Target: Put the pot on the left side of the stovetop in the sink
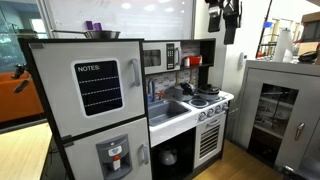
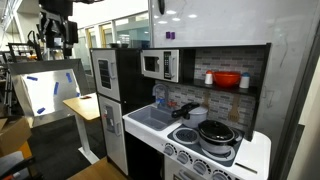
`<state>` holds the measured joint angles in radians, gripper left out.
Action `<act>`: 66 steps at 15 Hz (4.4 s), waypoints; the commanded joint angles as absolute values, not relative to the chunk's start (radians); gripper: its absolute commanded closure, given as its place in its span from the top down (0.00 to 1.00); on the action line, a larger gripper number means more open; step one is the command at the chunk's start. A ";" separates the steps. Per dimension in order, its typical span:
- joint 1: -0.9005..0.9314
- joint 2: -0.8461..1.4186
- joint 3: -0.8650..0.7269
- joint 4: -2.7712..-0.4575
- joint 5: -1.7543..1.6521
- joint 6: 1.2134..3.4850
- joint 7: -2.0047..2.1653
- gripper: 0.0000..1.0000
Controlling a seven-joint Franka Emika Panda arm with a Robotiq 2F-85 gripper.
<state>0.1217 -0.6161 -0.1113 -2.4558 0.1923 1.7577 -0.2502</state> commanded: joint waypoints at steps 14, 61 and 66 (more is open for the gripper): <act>0.017 -0.352 -0.138 -2.458 0.198 2.156 -0.266 1.00; -0.030 -0.181 -0.177 -2.455 0.231 2.486 -0.272 1.00; -0.020 -0.162 -0.179 -2.505 0.269 2.600 -0.297 1.00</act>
<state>-0.0192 -0.1768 -0.1876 -2.4827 0.2174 2.5159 -0.2607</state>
